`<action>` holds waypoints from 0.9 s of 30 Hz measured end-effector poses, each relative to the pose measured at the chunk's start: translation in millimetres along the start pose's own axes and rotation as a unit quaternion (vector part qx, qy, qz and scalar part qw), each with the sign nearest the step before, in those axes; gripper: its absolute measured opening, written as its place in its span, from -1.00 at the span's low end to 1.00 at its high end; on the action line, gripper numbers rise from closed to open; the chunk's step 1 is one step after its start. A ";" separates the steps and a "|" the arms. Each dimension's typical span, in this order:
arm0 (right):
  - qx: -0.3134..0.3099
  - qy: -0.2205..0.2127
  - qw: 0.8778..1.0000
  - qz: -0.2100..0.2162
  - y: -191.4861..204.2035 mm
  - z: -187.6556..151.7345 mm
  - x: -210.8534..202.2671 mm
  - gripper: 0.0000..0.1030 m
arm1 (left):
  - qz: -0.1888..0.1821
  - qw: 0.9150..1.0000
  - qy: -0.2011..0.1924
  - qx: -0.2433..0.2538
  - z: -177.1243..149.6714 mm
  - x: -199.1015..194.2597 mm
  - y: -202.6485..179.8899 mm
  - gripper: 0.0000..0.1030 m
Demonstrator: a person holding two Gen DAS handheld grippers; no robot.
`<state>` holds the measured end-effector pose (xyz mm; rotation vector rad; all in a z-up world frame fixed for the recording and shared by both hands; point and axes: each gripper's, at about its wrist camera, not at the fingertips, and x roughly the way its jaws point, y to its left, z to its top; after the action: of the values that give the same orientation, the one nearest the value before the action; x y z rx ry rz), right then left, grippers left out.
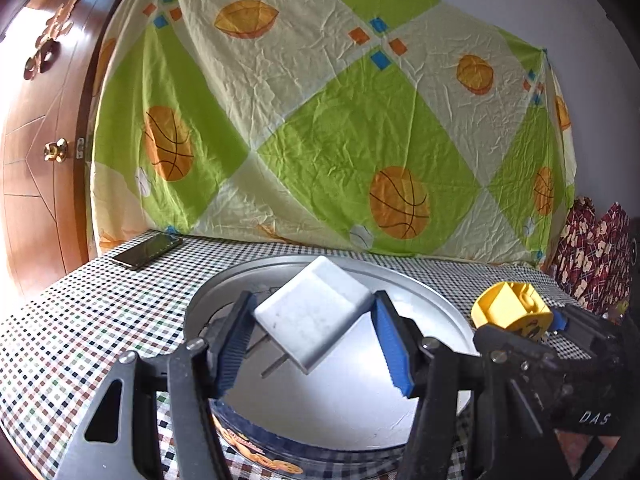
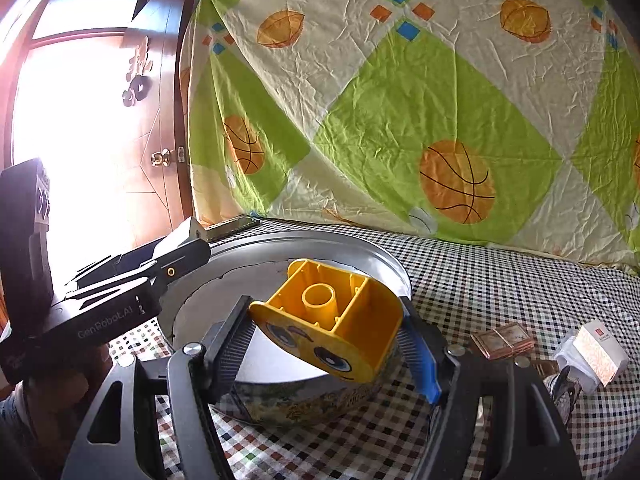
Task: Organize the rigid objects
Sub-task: 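Lower both blocks into the tin and open both grippers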
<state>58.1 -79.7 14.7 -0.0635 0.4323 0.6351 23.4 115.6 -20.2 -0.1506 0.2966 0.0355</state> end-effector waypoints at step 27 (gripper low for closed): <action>0.027 0.187 0.981 0.037 -28.3 47.7 145.0 0.70 | 0.066 0.979 0.190 0.019 38.0 103.2 35.1 0.23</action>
<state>196.7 -12.2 -3.4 -0.1165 0.8190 0.6853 131.0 157.4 -19.7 -0.0978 0.6881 0.1333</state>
